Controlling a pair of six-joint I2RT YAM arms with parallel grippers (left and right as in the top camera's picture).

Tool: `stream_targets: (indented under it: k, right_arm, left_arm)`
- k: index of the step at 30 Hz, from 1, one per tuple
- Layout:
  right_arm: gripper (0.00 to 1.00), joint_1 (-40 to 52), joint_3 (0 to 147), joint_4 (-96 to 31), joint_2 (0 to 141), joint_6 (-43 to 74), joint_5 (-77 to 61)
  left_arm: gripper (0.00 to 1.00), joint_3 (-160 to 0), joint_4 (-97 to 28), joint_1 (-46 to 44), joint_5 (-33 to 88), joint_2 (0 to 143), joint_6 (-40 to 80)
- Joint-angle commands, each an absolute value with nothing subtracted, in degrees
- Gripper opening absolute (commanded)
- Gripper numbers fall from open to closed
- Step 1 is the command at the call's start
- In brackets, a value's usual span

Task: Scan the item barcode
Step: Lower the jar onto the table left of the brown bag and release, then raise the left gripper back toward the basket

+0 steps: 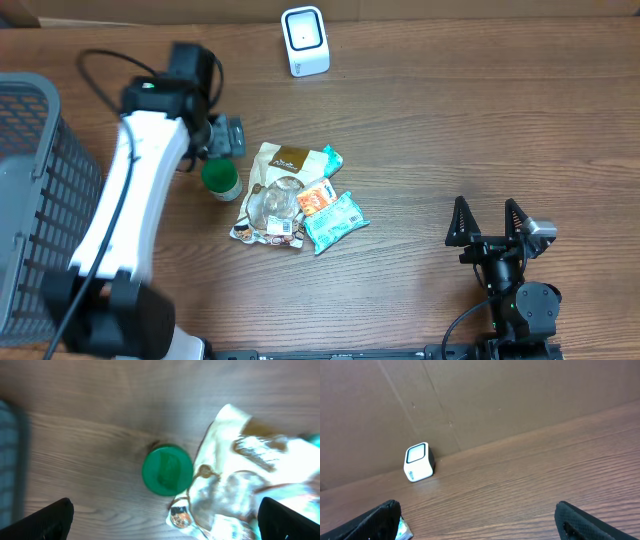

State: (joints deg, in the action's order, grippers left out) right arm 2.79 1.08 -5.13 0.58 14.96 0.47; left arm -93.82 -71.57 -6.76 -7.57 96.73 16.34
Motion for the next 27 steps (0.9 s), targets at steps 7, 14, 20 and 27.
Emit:
stream_targets:
  k: [7, 14, 20, 27]
  right_arm:
    - [1.0, 3.25, 0.49, -4.69, 0.16, 14.72, 1.23]
    - [1.0, 3.25, 0.47, -4.69, 0.16, 14.72, 1.23]
    - [1.0, 3.25, 0.49, -4.69, 0.16, 14.72, 1.23]
    - [1.0, 3.25, 0.49, -4.69, 0.16, 14.72, 1.23]
  left_arm:
    - [1.0, -102.54, -77.73, -1.54, -16.16, 78.76, 18.2]
    - [1.0, -102.52, -81.58, 8.21, -17.52, 75.61, 19.07]
    - [1.0, -102.41, -83.31, 12.1, -17.3, 75.68, 19.09]
    - [1.0, -102.41, -83.33, 12.08, -16.91, 75.68, 19.09]
